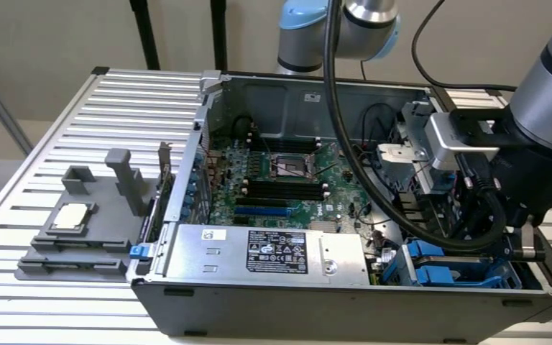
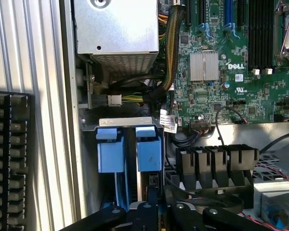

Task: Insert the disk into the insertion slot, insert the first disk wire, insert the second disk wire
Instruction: 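Insert the second disk wire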

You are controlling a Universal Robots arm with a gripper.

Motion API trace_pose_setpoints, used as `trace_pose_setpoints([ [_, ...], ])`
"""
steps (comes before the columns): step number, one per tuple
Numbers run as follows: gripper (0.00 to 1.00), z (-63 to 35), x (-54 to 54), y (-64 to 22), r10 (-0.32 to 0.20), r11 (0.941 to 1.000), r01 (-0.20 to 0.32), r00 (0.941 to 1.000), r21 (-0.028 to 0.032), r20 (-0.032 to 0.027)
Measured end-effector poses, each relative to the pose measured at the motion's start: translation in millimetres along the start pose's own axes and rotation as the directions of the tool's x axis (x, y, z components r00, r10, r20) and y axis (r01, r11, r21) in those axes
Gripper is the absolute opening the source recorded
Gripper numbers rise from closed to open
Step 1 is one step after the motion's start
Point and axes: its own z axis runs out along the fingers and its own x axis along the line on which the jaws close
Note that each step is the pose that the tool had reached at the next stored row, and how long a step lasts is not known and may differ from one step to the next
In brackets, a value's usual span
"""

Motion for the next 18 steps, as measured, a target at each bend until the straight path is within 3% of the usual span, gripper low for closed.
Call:
trace_pose_setpoints([
  [18, 0.17, 1.8, 0.8, 0.2, 0.0, 1.0, 0.0, 1.0, 0.0001, -0.0011],
])
